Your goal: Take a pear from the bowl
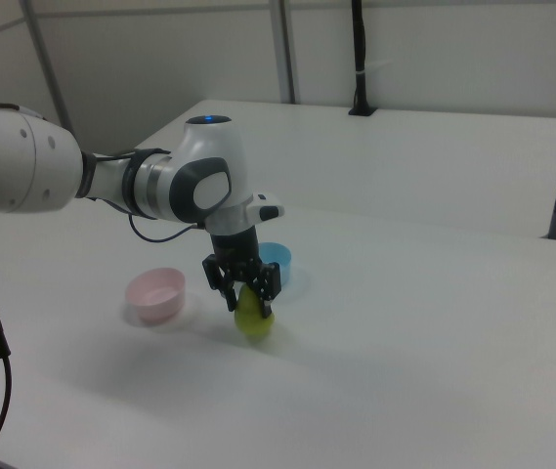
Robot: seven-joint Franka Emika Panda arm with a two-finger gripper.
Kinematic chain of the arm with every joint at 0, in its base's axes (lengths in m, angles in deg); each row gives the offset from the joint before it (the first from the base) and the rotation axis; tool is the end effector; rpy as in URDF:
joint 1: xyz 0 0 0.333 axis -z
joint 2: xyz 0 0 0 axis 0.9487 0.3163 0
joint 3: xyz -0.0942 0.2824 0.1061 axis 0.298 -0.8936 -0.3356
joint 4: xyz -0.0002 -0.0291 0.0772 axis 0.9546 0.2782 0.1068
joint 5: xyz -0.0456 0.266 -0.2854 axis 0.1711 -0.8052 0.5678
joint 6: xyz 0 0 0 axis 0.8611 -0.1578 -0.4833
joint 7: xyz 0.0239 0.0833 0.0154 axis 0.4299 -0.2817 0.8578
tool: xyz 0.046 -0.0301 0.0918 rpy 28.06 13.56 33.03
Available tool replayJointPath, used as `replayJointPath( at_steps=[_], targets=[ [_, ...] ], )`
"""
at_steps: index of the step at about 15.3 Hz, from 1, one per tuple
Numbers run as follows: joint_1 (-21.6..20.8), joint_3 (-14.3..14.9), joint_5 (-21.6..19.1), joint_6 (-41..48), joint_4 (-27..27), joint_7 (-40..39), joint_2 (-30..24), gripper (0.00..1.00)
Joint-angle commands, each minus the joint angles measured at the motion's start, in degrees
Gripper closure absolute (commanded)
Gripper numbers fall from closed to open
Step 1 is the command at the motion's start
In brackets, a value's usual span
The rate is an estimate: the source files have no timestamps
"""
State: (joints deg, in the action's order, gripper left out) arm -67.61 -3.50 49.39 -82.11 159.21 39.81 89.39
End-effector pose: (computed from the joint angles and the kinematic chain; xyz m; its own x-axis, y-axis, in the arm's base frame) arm 0.6228 -0.0791 0.3491 0.9954 0.0580 -0.0762 0.0651 -0.9933 0.0950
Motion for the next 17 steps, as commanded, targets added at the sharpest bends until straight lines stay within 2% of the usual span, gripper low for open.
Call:
replayJointPath(
  at_steps=[1, 3, 8, 12, 17],
  targets=[
    [0.00, -0.03, 1.31, -1.22, 0.90, -0.62, -0.29, 0.14],
    [0.00, -0.03, 1.58, -1.13, 0.90, -0.62, -0.37, 0.00],
    [-0.09, -0.03, 1.75, 1.49, 0.29, -0.18, -3.70, 0.00],
    [-1.05, -0.64, 1.49, 9.05, -4.01, 0.78, -6.87, 0.00],
    [-7.90, -0.64, 1.40, 11.61, -4.63, 10.26, -11.61, 0.00]
  ],
)
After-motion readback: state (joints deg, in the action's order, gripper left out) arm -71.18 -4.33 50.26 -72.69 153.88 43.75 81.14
